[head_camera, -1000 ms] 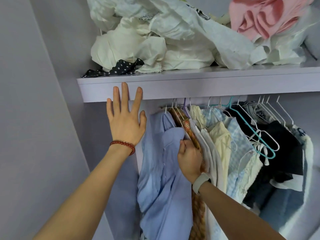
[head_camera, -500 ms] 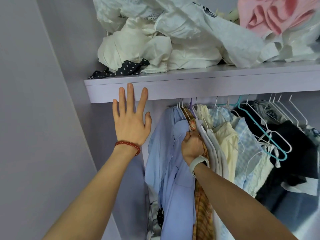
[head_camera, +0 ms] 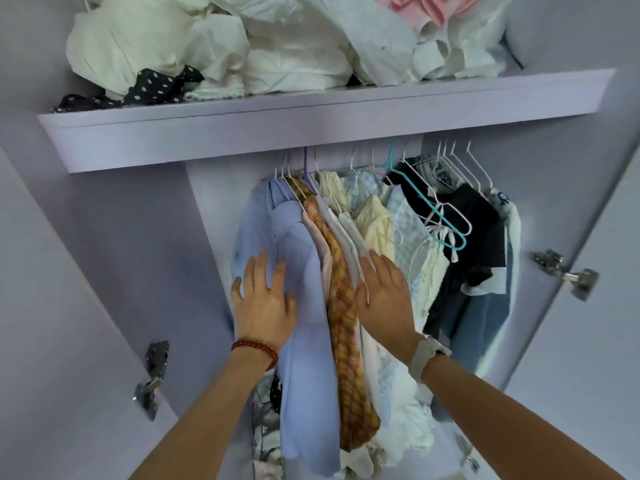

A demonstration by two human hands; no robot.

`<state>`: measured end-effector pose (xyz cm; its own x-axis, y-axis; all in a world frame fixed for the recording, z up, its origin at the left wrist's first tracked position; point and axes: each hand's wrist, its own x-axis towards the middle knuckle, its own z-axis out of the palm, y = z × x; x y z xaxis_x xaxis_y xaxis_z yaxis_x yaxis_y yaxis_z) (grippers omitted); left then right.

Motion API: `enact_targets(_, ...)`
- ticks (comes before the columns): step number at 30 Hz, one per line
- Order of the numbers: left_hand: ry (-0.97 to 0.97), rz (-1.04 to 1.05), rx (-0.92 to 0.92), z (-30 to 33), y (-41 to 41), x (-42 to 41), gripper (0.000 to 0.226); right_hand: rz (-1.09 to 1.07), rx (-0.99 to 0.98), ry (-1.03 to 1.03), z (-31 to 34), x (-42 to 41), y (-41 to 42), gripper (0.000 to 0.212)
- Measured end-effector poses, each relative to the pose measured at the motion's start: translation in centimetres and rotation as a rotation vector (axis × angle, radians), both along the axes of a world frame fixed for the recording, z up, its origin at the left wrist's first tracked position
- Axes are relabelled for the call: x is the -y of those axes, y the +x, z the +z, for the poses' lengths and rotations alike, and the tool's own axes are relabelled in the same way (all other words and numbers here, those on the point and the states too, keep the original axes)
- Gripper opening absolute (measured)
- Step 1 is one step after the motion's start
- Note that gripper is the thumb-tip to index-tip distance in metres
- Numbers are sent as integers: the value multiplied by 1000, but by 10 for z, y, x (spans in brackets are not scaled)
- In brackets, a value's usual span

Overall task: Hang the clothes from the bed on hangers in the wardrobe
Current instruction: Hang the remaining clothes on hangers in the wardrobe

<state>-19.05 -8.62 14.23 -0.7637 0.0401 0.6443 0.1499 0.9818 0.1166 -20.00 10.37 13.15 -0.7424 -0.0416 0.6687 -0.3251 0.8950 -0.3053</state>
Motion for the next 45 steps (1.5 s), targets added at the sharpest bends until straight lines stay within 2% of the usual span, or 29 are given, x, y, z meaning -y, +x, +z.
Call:
enact_targets(6, 10, -254, 134, -37, 20, -92, 44, -269, 166, -24, -32, -102, 78, 48)
enact_targets(11, -37, -521, 244, -56, 68, -204, 42, -473, 307, -119, -48, -188, 170, 65)
enact_targets(16, -80, -815, 328, -76, 137, -314, 38, -633, 341, -190, -69, -272, 273, 62)
enact_targets(19, -95, -1005, 438, -88, 201, -391, 37, -734, 385, -247, -81, -331, 352, 57)
enact_targets(24, -183, -1387, 503, -100, 323, -505, 33, -1000, 387, -331, -96, -410, 486, 49)
enact_targets(31, -354, -1604, 548, -112, 421, -622, 42, -1351, 371, -466, -105, -474, 609, 51)
enact_targets(34, -380, -1675, 626, -126, 439, -673, 42, -1466, 367, -502, -116, -498, 643, 43)
enact_targets(38, -430, -1719, 749, -150, 456, -741, 43, -1592, 359, -589, -134, -535, 673, 40)
enact_targets(45, -608, -1797, 692, -186, 454, -868, 42, -1749, 293, -945, -175, -639, 682, 34)
